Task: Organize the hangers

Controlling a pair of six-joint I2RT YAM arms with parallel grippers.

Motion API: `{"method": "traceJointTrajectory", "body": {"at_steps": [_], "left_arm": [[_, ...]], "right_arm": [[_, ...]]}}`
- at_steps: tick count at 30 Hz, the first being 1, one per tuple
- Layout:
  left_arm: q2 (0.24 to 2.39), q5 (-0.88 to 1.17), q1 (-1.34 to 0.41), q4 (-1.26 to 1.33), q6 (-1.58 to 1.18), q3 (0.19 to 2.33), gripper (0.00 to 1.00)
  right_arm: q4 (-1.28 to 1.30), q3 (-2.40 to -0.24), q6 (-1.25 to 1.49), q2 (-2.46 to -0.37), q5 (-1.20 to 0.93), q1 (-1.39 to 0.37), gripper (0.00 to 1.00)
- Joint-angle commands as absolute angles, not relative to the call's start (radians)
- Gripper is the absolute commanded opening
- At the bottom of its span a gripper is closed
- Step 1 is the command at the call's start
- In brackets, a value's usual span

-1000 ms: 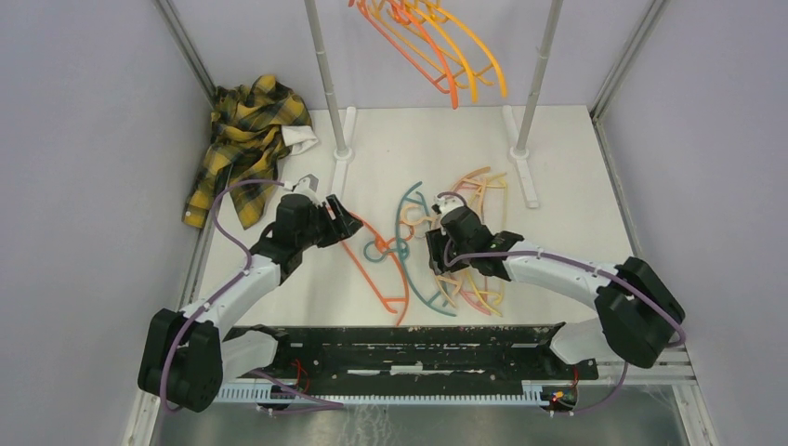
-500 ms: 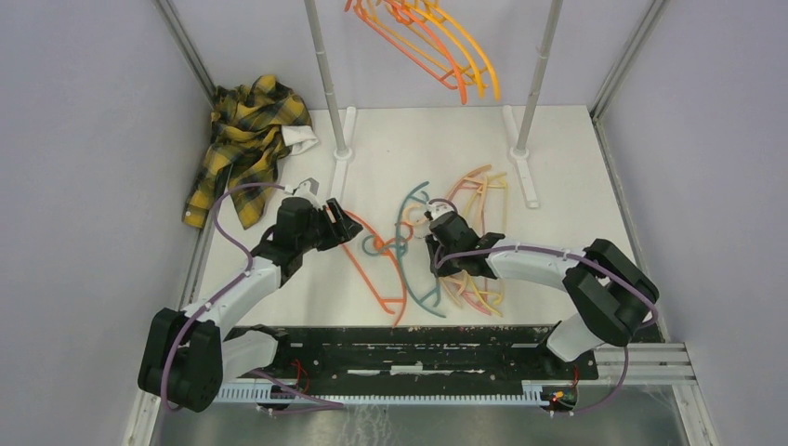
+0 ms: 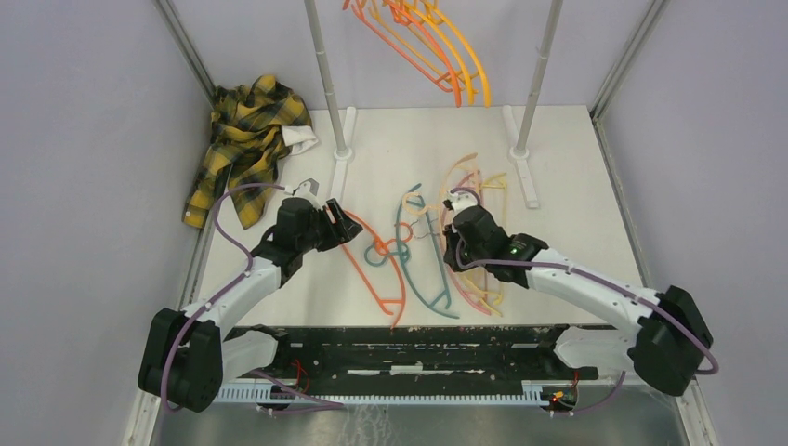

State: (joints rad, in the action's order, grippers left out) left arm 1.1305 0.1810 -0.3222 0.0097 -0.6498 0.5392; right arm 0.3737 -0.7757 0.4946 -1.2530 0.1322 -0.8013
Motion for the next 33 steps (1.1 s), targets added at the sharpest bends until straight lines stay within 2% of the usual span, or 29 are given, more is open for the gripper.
{"method": "traceJointTrajectory", "body": {"at_steps": [1,8,15,21,33], "left_arm": [[1.113,0.165,-0.325,0.037,-0.624,0.556,0.71],[1.108,0.171,-0.325,0.028,-0.624,0.574,0.71],[1.103,0.183,-0.325,0.027,-0.629,0.608,0.71],[1.112,0.19,-0.325,0.026,-0.63,0.64,0.71],[1.127,0.192,-0.325,0.025,-0.627,0.682,0.71]], "right_arm": [[0.478,-0.867,0.443,-1.095,0.158,-0.804,0.12],[0.594,-0.973,0.406,-0.943,0.168,-0.782,0.13],[0.72,-1.121,0.358,-0.934,0.195,-0.722,0.12],[0.709,-1.168,0.388,-0.892,0.033,-0.574,0.05],[0.763,-1.399,0.382,-0.91,0.007,-0.534,0.03]]}}
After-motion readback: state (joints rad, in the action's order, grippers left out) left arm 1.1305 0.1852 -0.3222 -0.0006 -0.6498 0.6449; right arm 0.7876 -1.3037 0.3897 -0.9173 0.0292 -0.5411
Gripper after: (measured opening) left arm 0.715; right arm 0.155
